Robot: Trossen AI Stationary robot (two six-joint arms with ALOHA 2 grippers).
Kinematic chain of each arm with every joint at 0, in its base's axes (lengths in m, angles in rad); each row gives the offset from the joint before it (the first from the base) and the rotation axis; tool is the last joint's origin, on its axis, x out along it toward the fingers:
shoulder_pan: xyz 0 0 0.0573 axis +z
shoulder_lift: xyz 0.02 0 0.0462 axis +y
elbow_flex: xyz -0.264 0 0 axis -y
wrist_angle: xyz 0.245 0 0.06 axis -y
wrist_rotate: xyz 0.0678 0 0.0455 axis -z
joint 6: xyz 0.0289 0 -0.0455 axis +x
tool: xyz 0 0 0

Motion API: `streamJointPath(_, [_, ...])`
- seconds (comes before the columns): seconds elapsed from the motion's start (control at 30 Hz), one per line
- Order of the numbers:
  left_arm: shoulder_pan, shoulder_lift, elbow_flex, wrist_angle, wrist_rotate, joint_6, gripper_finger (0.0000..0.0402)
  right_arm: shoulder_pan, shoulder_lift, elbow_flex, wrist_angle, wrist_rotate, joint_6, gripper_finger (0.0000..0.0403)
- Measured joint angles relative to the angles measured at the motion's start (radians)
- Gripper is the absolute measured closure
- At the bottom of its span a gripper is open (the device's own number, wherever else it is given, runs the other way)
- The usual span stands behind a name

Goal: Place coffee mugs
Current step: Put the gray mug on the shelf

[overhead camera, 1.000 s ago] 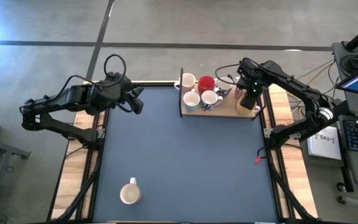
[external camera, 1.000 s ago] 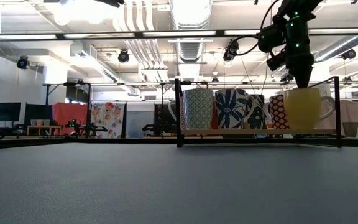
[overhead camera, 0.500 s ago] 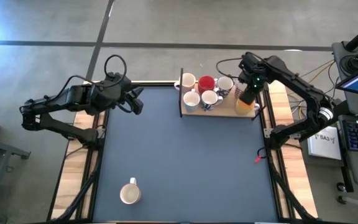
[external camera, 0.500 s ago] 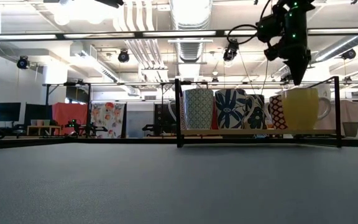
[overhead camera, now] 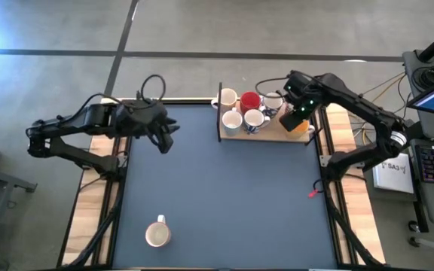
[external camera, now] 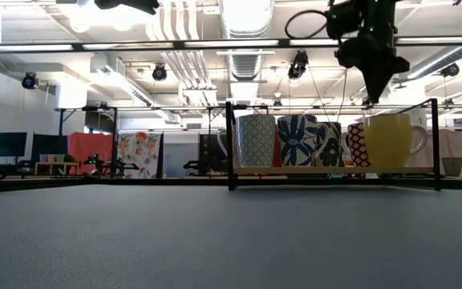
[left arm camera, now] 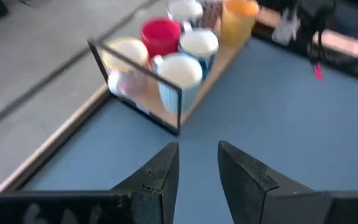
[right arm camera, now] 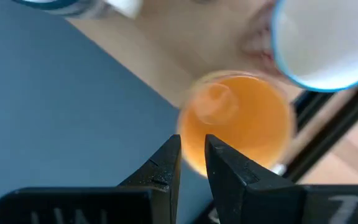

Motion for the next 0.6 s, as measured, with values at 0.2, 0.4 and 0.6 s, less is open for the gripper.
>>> streamJointPath(0.2, [-0.010, 0.033, 0.000, -0.113, 0.098, -0.102, 0.0308, 0.184, -0.016, 0.000, 0.069, 0.000, 0.149, 0.0342])
streamJointPath(0.4, [-0.165, 0.074, -0.041, -0.272, 0.163, -0.368, 0.0308, 0.417, -0.018, 0.000, 0.088, 0.000, 0.211, 0.0342])
streamJointPath(0.6, [-0.417, 0.103, -0.104, -0.309, 0.208, -0.728, 0.0308, 0.636, -0.016, 0.000, 0.115, 0.003, 0.322, 0.0342])
